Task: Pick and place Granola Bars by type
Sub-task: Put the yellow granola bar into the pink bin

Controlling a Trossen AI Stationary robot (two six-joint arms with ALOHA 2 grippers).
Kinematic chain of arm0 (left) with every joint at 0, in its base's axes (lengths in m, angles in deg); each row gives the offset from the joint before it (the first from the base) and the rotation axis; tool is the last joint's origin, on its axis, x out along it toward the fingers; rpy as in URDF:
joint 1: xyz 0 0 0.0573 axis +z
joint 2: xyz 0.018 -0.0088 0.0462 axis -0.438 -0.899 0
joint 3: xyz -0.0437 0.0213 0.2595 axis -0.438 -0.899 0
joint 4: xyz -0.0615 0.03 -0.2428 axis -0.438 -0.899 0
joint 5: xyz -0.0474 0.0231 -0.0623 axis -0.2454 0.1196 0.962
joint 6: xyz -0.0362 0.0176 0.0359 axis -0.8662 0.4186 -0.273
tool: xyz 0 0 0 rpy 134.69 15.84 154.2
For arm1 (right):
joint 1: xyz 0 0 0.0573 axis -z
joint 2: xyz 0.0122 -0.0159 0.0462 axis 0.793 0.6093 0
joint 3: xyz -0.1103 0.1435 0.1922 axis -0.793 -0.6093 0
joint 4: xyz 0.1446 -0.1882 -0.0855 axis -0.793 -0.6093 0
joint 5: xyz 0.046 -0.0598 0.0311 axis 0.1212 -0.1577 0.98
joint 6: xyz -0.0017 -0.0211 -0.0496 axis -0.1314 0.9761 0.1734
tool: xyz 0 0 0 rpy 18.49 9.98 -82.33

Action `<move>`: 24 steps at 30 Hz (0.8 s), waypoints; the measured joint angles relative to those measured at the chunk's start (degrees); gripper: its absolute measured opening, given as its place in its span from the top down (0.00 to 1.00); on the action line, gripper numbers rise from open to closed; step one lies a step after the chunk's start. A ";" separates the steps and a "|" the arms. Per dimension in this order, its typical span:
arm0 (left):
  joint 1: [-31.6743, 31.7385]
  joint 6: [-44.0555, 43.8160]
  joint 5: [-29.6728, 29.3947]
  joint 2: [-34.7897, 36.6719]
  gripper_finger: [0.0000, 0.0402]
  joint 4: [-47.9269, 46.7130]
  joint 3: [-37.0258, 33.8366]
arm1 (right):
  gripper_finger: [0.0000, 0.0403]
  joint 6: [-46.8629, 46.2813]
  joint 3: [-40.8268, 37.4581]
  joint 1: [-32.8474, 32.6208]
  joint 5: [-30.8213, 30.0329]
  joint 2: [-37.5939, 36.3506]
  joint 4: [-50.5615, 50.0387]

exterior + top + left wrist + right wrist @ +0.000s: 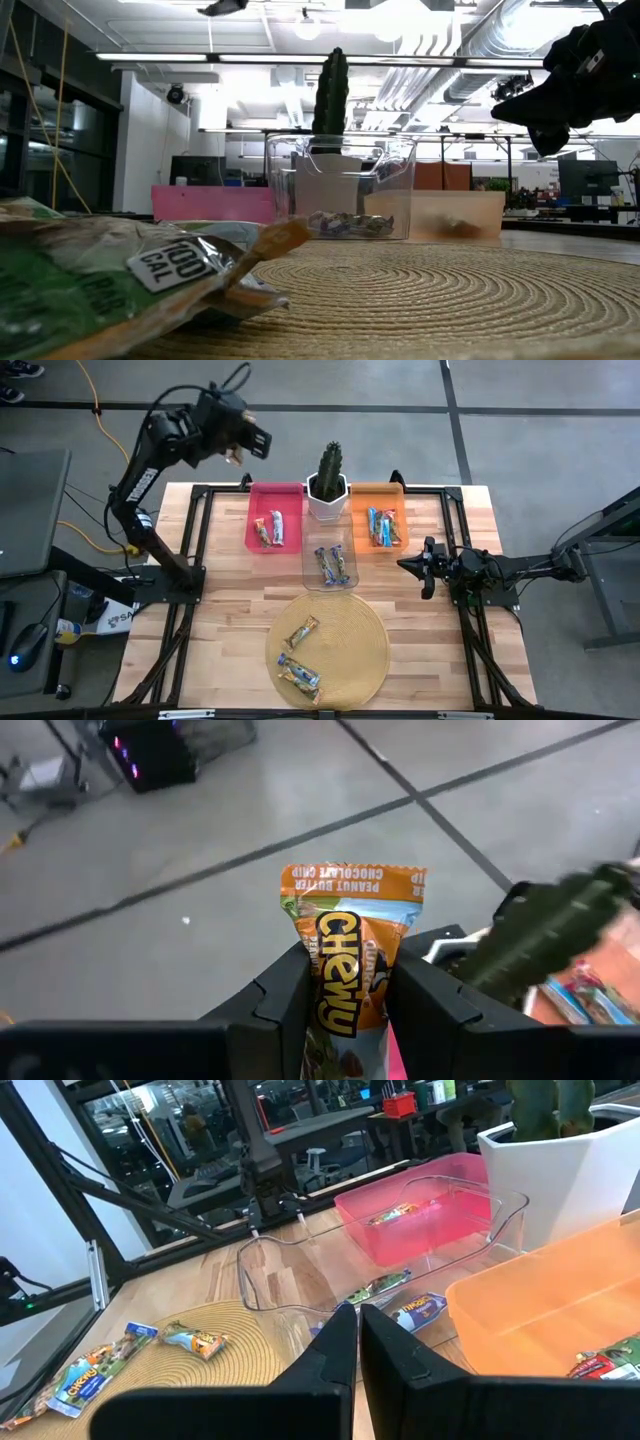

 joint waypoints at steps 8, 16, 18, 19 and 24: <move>14.38 -2.17 16.77 -0.10 0.71 1.03 -3.72 | 1.00 -0.09 0.00 -0.01 0.00 0.00 0.00; 22.39 -3.05 34.18 -0.20 0.71 7.32 -18.60 | 1.00 -0.04 0.00 -0.01 0.00 0.00 0.00; 23.05 -3.64 36.82 -0.20 0.71 9.80 -23.20 | 1.00 -0.08 0.00 -0.01 0.01 0.00 0.00; 23.31 -4.13 37.90 -0.20 0.71 10.94 -25.48 | 1.00 -0.02 -0.01 0.01 0.00 0.00 0.00; 23.40 -6.28 39.90 -0.20 0.71 17.32 -36.53 | 1.00 0.00 0.00 0.00 0.00 0.00 0.00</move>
